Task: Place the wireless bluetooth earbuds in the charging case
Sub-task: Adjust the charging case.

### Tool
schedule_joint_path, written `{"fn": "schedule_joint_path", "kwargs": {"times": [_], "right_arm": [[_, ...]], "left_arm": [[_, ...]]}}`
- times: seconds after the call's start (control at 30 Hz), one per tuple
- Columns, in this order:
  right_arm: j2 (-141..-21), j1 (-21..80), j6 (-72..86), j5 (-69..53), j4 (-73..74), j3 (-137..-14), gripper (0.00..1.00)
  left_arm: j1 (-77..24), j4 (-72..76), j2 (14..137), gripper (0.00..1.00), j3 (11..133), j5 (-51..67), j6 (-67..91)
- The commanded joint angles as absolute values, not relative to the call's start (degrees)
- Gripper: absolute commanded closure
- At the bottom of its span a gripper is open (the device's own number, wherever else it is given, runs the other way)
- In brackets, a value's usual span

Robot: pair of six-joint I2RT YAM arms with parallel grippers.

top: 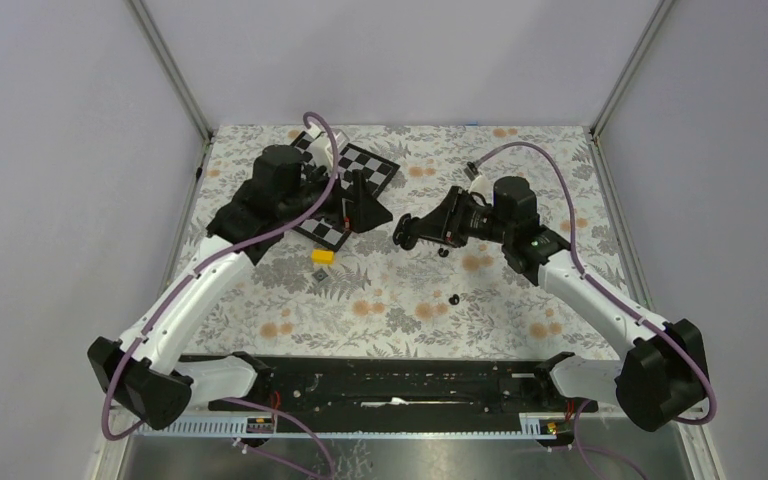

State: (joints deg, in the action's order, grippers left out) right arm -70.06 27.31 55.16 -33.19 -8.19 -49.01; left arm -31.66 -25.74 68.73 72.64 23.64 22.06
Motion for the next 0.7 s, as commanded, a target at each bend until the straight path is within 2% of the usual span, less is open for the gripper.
{"fn": "schedule_joint_path", "kwargs": {"times": [0.0,0.23,0.5,0.67], "right_arm": [[-70.06,26.64,44.18,-44.01,-3.47,-52.44,1.0],[-71.07,26.47,41.28,-47.26,-2.99,-53.44,1.0],[-71.17,26.46,41.21,-47.16,-2.99,-53.15,1.0],[-71.2,26.46,41.72,-46.85,-3.82,-53.26,1.0]], "left_arm": [[-27.41,-26.5,69.01,0.01,72.94,44.6,26.21],[-21.63,-9.92,70.06,0.05,61.52,59.75,38.14],[-21.91,2.06,70.58,0.05,54.67,59.42,46.39],[-24.04,6.88,70.31,0.1,52.31,56.82,48.87]]}}
